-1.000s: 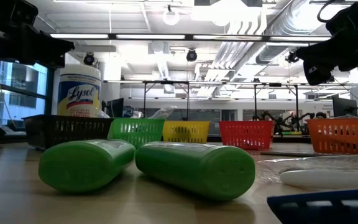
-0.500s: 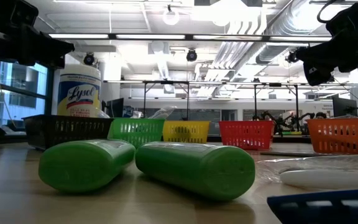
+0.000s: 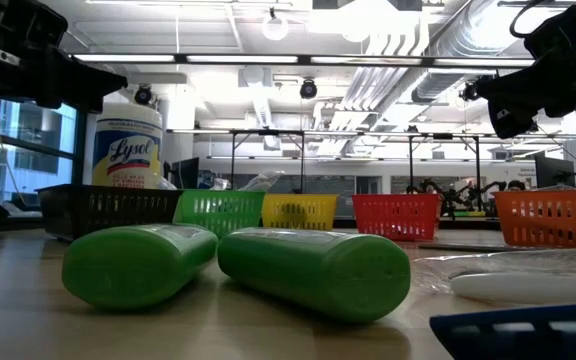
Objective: Pick & Place Travel size toiletries
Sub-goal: Put the blue razor into the black bin
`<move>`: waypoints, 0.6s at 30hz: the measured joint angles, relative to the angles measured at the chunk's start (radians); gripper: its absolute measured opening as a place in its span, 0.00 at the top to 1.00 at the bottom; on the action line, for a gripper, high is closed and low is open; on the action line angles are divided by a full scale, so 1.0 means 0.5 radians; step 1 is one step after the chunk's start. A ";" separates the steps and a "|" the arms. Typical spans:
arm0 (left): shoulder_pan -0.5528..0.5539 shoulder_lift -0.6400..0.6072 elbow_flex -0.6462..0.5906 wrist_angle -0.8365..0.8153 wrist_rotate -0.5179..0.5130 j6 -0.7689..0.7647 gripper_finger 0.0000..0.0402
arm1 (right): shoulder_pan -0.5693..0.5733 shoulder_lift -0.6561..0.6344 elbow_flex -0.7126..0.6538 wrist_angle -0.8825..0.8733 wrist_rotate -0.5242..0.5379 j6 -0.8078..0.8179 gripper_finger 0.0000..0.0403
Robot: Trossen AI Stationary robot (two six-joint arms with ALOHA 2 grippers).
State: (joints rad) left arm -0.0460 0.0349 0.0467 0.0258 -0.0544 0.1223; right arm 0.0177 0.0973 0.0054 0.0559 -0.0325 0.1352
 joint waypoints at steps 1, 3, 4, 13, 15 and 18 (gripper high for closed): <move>0.000 -0.001 0.000 -0.002 0.000 0.000 1.00 | 0.000 0.000 0.000 0.000 0.002 0.000 0.99; 0.000 -0.001 0.000 -0.012 0.000 -0.001 1.00 | 0.000 0.000 0.000 0.000 0.002 0.000 0.99; 0.000 0.000 0.000 -0.014 0.000 0.000 1.00 | 0.000 0.000 0.000 0.000 0.002 0.000 0.99; 0.000 -0.001 0.000 -0.014 0.001 -0.006 1.00 | 0.001 0.000 0.000 0.002 -0.045 0.028 0.99; 0.000 0.000 0.000 -0.014 0.002 -0.006 1.00 | 0.009 0.007 0.000 0.011 -0.047 0.051 0.99; 0.000 -0.001 0.001 -0.014 0.002 -0.006 1.00 | 0.063 0.064 0.000 0.063 -0.086 0.059 0.99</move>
State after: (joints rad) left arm -0.0460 0.0345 0.0471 0.0189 -0.0536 0.1192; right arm 0.0490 0.1293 0.0054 0.0873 -0.0756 0.1647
